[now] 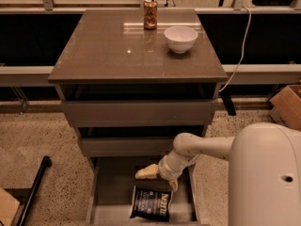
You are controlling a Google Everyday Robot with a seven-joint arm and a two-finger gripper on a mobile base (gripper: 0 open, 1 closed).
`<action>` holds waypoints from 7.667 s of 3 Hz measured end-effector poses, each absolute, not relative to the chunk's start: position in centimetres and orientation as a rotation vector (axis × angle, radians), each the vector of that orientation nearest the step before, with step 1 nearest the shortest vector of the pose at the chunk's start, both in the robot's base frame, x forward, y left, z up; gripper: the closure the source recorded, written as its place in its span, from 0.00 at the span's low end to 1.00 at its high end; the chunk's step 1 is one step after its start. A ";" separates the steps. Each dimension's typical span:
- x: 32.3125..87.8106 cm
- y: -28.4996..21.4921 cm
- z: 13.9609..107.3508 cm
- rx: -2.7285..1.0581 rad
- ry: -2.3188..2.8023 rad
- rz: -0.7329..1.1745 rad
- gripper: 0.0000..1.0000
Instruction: Pick blue chip bag from bottom drawer and place on counter
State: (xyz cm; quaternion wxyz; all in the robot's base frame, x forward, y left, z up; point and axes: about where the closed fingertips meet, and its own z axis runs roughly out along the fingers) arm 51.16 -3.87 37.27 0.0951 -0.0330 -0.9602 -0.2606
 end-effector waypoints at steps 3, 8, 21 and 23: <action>53.7 -4.6 25.4 -0.346 -2.827 -0.717 0.00; 51.7 -7.2 18.7 -0.622 -2.761 -0.783 0.00; 46.8 -8.9 36.8 -0.380 -3.020 -0.918 1.00; 45.2 -10.3 51.3 -0.113 -3.226 -0.909 1.00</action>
Offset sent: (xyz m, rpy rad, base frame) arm 0.0308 -0.0084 -0.1459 -0.0717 0.0233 -0.1654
